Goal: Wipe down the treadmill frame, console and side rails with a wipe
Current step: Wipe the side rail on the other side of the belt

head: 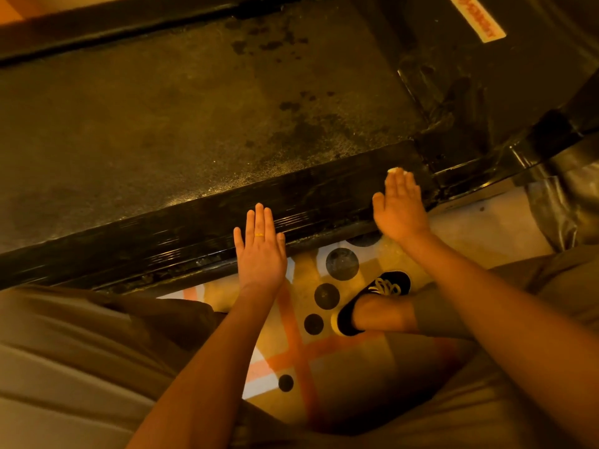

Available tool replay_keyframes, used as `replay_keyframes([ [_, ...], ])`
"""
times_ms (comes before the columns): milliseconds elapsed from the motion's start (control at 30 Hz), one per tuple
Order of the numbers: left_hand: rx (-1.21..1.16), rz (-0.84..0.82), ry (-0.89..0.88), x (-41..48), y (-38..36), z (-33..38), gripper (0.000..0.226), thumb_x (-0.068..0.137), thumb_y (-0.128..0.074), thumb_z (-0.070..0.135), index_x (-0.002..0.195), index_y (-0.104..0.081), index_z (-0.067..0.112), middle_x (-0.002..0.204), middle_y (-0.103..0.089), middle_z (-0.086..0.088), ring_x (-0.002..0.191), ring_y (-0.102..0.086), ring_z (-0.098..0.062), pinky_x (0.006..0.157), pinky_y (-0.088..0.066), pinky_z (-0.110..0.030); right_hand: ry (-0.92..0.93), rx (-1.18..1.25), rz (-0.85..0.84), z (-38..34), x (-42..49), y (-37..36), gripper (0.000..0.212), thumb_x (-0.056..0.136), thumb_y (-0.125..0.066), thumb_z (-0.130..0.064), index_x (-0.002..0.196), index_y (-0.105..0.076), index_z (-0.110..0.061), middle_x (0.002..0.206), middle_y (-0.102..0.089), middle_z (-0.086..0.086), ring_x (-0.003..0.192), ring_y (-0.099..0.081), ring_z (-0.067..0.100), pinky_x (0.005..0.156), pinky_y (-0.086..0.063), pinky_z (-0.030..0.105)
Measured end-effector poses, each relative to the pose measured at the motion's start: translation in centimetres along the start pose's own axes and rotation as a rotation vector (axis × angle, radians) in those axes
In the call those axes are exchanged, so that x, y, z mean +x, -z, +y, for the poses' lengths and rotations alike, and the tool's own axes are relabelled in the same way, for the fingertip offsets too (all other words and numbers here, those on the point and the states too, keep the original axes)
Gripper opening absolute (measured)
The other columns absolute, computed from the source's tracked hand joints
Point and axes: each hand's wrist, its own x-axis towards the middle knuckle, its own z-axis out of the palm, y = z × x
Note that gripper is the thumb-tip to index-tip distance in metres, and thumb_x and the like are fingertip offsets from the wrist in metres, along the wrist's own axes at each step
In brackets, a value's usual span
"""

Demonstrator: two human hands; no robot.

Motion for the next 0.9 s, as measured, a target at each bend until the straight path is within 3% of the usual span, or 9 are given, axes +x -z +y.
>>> replay_keyframes([
  [267,0.005,-0.010,-0.001,0.1,0.1,0.0,0.059,0.107,-0.011,0.040,0.160,0.001,0.016,0.167,0.008,-0.003,0.152,0.014,-0.017,0.122,0.009,-0.044,0.345,-0.067,-0.141,-11.9,-4.7,-4.5,0.063,0.107,-0.017,-0.040,0.158,0.005,-0.011,0.166,0.011,0.009,0.152,0.015,0.025,0.125,0.005,0.041],
  [367,0.019,-0.036,-0.003,0.1,0.4,0.0,0.059,0.107,-0.008,0.040,0.160,0.001,0.016,0.167,0.009,-0.003,0.152,0.015,-0.018,0.123,0.008,-0.045,0.384,-0.105,-0.171,-14.4,-4.0,-5.2,0.063,0.107,-0.017,-0.039,0.158,0.008,-0.012,0.166,0.015,0.006,0.151,0.019,0.022,0.125,0.006,0.040],
  [500,-0.008,-0.051,-0.007,0.2,0.8,0.0,0.058,0.109,-0.015,0.039,0.160,0.001,0.017,0.168,0.008,-0.003,0.153,0.013,-0.017,0.122,0.009,-0.043,0.369,-0.088,-0.144,-13.7,-0.8,-3.9,0.062,0.107,-0.018,-0.038,0.158,0.006,-0.013,0.166,0.012,0.006,0.152,0.015,0.022,0.124,0.005,0.040],
  [700,-0.031,-0.044,0.060,0.9,0.6,1.6,0.059,0.107,-0.013,0.043,0.160,-0.001,0.018,0.168,0.004,-0.002,0.153,0.011,-0.018,0.123,0.007,-0.044,0.204,-0.085,-0.084,-7.9,2.7,-1.3,0.062,0.107,-0.019,-0.036,0.158,0.005,-0.009,0.166,0.010,0.010,0.153,0.012,0.026,0.124,0.005,0.041],
  [900,-0.038,-0.015,0.015,3.3,-0.5,5.0,0.066,0.103,-0.003,0.046,0.161,-0.011,0.015,0.169,-0.004,-0.003,0.155,0.002,-0.020,0.124,0.000,-0.049,0.407,-0.122,-0.139,-7.8,1.5,-1.9,0.062,0.107,-0.022,-0.036,0.159,0.002,-0.011,0.167,0.009,0.007,0.153,0.012,0.023,0.125,0.003,0.041],
])
